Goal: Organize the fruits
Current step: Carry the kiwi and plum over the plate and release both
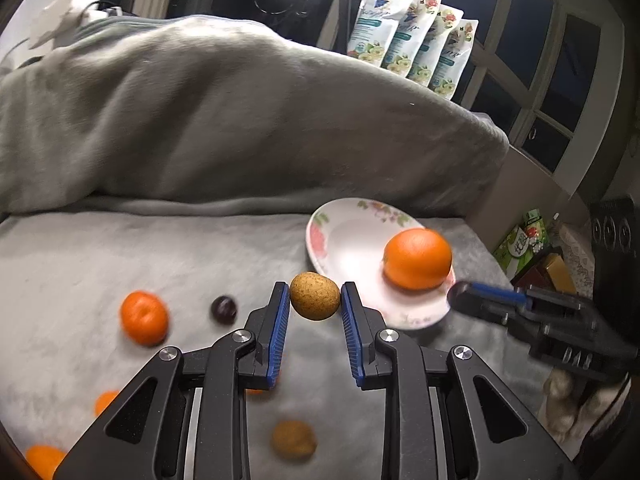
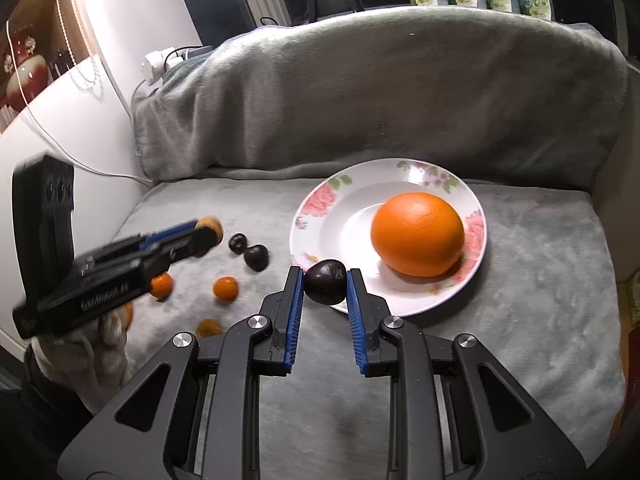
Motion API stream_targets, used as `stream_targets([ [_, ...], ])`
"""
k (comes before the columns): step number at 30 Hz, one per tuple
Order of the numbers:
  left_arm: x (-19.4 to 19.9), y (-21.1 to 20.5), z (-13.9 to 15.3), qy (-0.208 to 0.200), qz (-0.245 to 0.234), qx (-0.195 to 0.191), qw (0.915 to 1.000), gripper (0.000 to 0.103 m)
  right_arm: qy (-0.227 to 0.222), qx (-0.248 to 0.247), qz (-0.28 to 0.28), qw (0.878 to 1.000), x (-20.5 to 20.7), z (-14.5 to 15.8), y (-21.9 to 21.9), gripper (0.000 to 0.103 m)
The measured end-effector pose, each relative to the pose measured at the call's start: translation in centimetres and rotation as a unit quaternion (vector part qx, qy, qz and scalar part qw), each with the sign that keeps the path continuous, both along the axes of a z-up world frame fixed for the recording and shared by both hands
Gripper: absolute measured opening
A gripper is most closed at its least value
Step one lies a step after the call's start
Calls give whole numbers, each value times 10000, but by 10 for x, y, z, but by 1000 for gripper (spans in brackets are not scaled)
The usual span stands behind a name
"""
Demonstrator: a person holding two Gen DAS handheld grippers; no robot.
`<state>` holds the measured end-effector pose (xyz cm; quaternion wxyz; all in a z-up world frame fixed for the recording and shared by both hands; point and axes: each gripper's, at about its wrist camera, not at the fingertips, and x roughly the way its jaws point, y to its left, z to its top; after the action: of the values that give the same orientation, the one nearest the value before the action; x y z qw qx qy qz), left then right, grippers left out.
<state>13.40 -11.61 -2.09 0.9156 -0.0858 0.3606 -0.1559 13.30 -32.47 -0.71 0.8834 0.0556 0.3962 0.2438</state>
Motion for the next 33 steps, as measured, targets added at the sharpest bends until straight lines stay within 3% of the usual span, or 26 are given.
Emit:
stream_targets([
  [13,51,-26,-13,328,-203,-256,9989,25,118,-91,-74,9999,10,-18,2,23],
  [30,78,-43,-11,372,-367,-57,9986,25,166,-284,-27,9995,23,-26,16,23],
  [33,79,-45,-8,342,-373,-37,9987,34,162,-309,-21,9994,26,-26,18,24],
])
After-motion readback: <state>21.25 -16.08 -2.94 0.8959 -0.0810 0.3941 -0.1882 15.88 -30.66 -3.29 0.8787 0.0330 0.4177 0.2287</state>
